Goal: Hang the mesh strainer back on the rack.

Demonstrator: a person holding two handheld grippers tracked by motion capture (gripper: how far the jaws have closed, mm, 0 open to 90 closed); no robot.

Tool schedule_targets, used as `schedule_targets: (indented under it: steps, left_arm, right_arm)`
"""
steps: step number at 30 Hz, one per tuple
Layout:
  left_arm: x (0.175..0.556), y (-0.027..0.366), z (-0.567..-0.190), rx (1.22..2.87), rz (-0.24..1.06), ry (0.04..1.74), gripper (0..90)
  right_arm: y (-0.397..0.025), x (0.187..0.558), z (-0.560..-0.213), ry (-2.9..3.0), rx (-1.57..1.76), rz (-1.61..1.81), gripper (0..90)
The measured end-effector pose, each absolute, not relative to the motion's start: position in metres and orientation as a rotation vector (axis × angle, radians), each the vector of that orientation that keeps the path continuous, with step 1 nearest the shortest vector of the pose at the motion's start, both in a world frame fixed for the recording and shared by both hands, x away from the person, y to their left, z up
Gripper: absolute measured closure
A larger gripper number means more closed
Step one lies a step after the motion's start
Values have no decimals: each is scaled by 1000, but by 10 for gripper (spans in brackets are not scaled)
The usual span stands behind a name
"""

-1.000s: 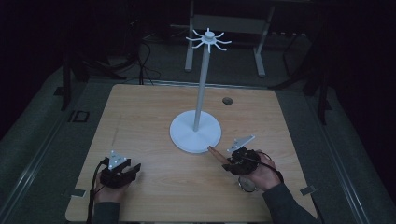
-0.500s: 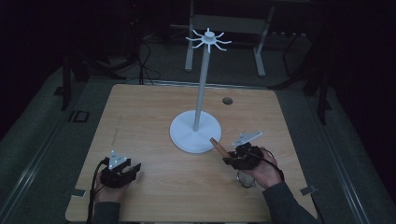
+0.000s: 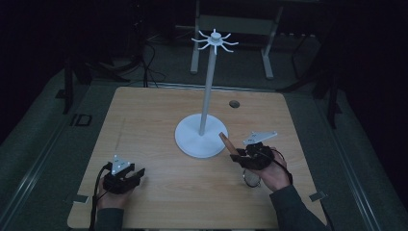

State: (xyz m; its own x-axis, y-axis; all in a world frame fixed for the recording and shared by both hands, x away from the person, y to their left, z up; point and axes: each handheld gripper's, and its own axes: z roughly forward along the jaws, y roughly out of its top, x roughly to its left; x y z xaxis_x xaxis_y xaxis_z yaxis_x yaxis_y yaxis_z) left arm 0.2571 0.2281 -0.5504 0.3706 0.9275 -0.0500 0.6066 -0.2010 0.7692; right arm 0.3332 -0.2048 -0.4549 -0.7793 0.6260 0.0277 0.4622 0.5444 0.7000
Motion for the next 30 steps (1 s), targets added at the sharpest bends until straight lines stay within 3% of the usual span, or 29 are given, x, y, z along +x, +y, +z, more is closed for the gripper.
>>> schedule_targets:
  steps: [30]
  left_arm:
    - [258,228,-550,1912,573,1327,521]
  right_arm:
    - [-218,341,-420,2353,983,1229,677]
